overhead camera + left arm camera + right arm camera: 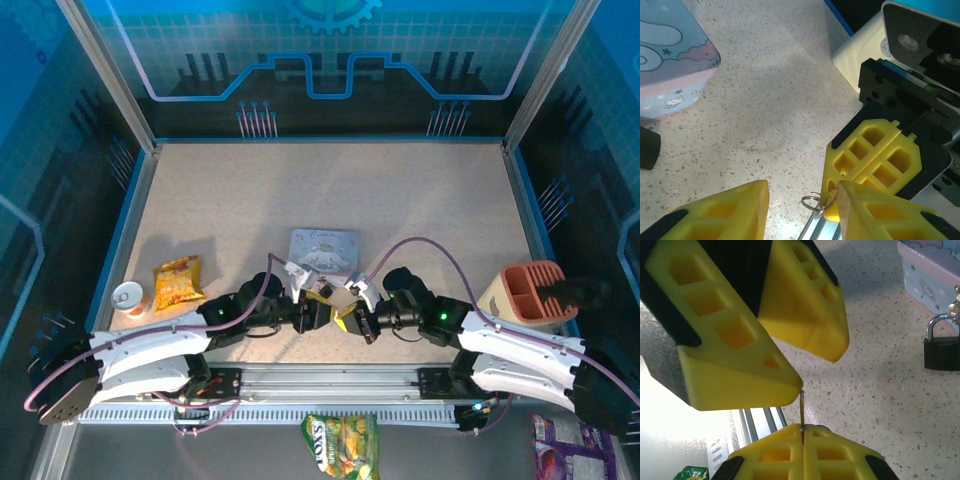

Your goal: Unlock the padlock with the key

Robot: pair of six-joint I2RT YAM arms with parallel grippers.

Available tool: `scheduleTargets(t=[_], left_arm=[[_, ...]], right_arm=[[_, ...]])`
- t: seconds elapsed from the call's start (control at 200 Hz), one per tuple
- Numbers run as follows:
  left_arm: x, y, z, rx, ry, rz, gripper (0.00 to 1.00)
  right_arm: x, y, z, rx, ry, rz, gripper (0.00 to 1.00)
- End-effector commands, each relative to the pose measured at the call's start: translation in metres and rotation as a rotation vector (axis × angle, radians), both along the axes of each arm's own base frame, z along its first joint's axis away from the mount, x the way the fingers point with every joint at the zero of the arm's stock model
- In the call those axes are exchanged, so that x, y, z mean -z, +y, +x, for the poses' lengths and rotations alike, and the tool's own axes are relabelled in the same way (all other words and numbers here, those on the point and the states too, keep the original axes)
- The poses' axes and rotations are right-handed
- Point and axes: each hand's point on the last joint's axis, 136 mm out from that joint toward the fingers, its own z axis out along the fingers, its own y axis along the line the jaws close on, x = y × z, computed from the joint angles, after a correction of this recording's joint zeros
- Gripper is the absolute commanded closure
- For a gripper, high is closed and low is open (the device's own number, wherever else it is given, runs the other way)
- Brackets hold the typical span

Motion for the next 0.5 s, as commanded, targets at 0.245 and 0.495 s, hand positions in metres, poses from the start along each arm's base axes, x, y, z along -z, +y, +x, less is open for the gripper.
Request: scheduleTargets(t=[0.245, 0.495], left_arm=[[-0.017, -0.0175, -0.0084, 0.088, -0.022, -0.052, 0.63], [-0.0164, -0.018, -0.0101, 0.094, -0.016, -0.054, 0.64]], right_arm=[[-0.0123, 0.0105, 0.0027, -0.017, -0.05, 0.01, 1.0], [-0.013, 0.0109, 0.0025, -0.015, -0.049, 0.017, 1.0]])
